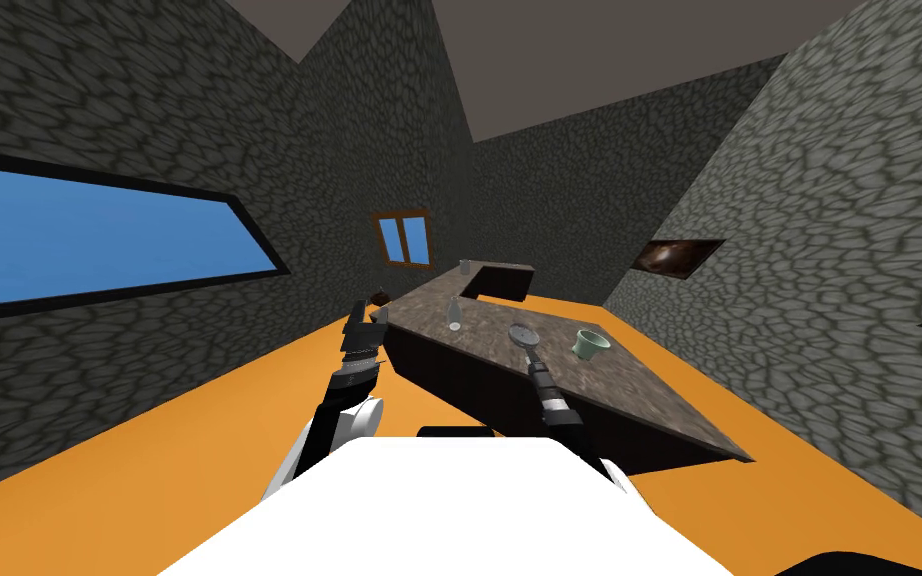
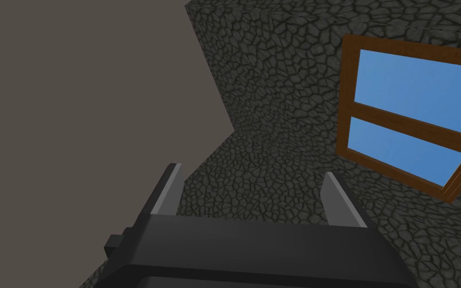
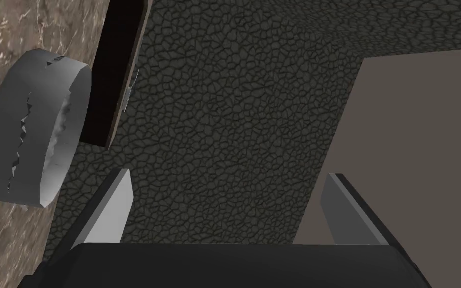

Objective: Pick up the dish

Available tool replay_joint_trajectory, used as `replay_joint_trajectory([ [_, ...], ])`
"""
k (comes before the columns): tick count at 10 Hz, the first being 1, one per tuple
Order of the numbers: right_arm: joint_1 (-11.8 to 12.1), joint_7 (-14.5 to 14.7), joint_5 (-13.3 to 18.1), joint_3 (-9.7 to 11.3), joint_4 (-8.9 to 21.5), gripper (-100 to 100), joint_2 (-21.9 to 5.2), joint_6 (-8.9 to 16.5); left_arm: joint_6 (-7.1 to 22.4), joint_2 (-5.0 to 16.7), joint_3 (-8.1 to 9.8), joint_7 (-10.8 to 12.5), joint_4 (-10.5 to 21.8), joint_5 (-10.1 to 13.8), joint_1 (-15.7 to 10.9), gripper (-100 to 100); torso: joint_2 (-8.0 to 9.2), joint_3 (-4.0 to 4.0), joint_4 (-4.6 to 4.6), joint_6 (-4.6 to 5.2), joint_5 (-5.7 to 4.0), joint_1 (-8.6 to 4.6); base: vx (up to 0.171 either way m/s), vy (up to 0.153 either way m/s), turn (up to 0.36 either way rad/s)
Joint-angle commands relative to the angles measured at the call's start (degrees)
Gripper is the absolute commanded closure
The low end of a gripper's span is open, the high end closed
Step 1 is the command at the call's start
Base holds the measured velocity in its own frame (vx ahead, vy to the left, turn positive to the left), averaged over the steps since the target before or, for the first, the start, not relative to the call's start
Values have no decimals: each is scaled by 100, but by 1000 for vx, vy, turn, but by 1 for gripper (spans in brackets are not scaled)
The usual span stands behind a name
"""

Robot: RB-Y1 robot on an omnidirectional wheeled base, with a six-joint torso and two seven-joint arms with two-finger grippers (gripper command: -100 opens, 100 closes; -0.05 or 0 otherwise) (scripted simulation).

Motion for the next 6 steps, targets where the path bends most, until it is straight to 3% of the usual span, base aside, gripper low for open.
replay_joint_trajectory([
  [1, 171, 42, 85, 74, 141, -100, -23, 12, 0, 0, 0, 0, 0, 0, 0, 0, 0, 0, 0, 0, 0, 0, 32, 104, 8],
  [2, 367, 68, 216, 150, 318, -100, -143, 72, 0, 0, 0, 0, 0, 0, 0, 0, 4, 2, 1, 1, -1, -10, 37, 124, 37],
  [4, 367, 68, 216, 150, 465, -100, -143, 72, 0, 0, 0, 0, 0, 0, 0, 0, 5, 3, 1, 0, -2, -12, 17, 72, -1],
  [5, 568, 98, 353, 228, 678, -100, -264, 133, 0, 1, 1, 0, 0, 0, 0, 0, 9, 5, 2, 0, -5, -32, 20, 95, 50],
  [6, 568, 98, 353, 228, 802, -100, -264, 133, 0, 0, 0, 0, 0, 0, 0, 0, 9, 5, 2, 0, -4, -20, 14, 100, 8],
])
